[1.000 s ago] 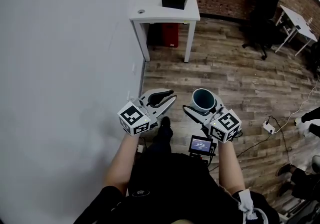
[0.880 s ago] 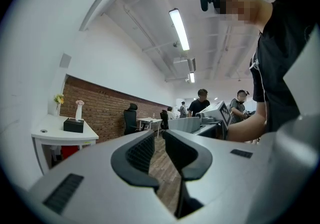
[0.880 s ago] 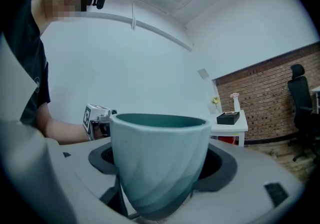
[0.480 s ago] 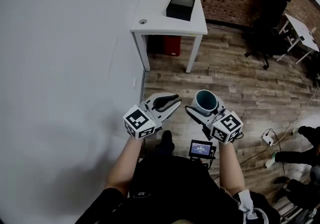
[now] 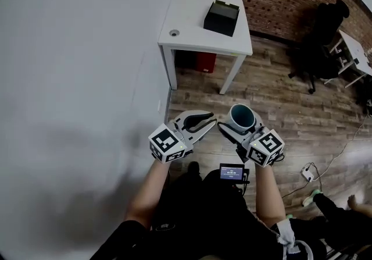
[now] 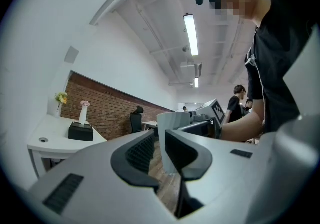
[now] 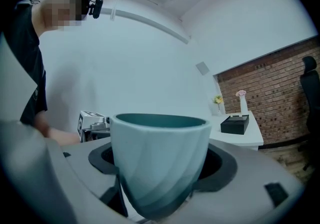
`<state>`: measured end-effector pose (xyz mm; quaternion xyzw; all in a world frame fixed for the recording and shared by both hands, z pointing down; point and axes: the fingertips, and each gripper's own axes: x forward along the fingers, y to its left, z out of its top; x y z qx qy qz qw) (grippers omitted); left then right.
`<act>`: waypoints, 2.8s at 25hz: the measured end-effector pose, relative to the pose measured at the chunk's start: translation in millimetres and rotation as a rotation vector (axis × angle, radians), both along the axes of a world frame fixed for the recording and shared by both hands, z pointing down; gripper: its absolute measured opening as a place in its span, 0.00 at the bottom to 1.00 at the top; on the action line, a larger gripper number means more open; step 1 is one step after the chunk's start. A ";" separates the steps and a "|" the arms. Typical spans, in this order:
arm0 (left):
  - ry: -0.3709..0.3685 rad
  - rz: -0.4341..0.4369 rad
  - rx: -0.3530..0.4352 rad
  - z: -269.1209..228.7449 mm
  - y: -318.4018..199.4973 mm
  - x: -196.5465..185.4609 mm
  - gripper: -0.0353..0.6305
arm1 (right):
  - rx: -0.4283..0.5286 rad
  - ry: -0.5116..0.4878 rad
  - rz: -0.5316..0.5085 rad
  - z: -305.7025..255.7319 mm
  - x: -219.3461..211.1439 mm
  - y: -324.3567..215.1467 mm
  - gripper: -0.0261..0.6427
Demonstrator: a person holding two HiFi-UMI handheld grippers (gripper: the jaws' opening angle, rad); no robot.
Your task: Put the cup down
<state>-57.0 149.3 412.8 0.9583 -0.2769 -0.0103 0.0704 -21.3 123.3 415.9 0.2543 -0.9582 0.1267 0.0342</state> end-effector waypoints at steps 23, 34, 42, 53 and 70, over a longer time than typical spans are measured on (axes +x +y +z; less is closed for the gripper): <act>-0.007 -0.033 0.007 22.9 -175.1 -14.1 0.16 | 0.031 -0.042 0.032 16.5 10.3 -175.5 0.64; 0.031 -0.037 -0.009 14.5 -298.6 8.9 0.16 | 0.009 -0.017 -0.010 18.7 28.0 -296.0 0.64; 0.018 -0.068 -0.029 12.3 -393.0 22.8 0.16 | -0.008 -0.017 -0.050 18.3 39.3 -388.5 0.64; 0.010 -0.106 -0.030 5.6 -480.1 30.4 0.16 | -0.025 -0.046 -0.084 18.0 54.5 -470.4 0.64; -0.018 -0.122 -0.047 7.7 -512.6 23.2 0.16 | -0.030 -0.060 -0.101 16.3 45.1 -504.1 0.64</act>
